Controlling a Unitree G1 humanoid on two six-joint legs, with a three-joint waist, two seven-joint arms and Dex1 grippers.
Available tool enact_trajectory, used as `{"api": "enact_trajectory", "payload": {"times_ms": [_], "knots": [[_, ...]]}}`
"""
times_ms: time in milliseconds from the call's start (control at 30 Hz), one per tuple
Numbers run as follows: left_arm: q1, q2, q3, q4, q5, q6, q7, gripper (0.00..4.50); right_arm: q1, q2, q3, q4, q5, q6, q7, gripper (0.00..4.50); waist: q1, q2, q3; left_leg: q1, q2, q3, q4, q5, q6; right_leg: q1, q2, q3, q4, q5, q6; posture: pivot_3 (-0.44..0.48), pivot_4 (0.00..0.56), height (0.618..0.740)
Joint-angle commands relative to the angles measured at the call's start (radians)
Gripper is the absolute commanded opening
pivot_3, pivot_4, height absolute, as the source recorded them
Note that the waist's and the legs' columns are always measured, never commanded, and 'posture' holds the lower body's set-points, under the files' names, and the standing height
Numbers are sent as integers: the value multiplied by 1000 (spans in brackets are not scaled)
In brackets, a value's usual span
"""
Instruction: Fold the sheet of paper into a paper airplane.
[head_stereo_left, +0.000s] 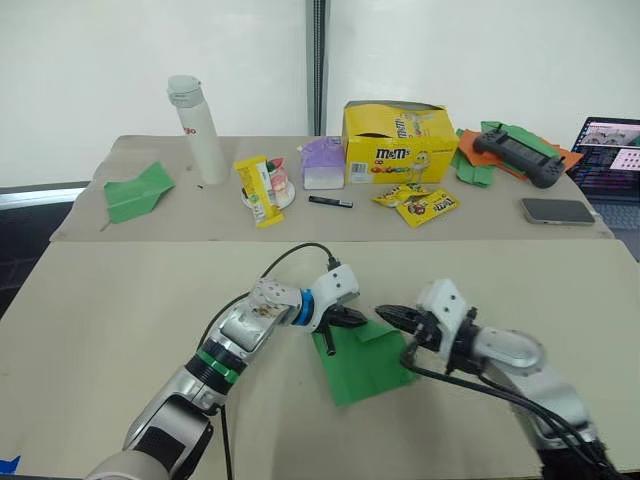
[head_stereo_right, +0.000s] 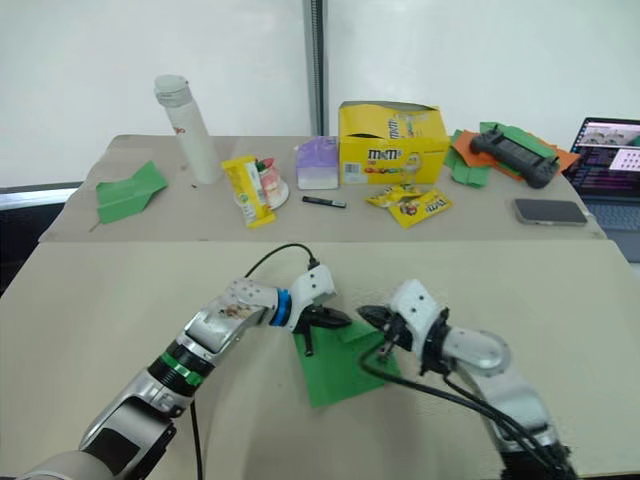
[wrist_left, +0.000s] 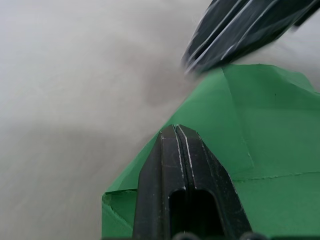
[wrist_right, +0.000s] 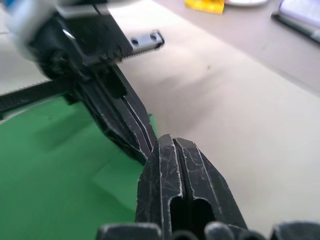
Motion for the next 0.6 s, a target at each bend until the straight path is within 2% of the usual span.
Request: {"api": "enact_trajectory", "payload": {"times_ms": [33, 233, 600], "knots": [[20, 23, -13, 22, 20, 35, 3, 0, -10, 8, 20, 10, -24, 31, -25, 34, 0, 0, 0, 0, 0, 0, 0, 0, 0, 0, 0, 0, 0, 0, 0, 0, 150, 740], [27, 32, -1, 4, -3, 49, -18, 0, 28, 21, 34, 44, -51, 104, -81, 34, -7, 0, 0, 1, 0, 0, -1, 0, 0, 0, 0, 0, 0, 0, 0, 0, 150, 740], [12, 45, 4, 34, 1, 32, -28, 0, 176, -24, -113, 6, 41, 206, -89, 34, 6, 0, -1, 1, 0, 0, -1, 0, 0, 2, 0, 0, -1, -3, 5, 0, 150, 740]]}}
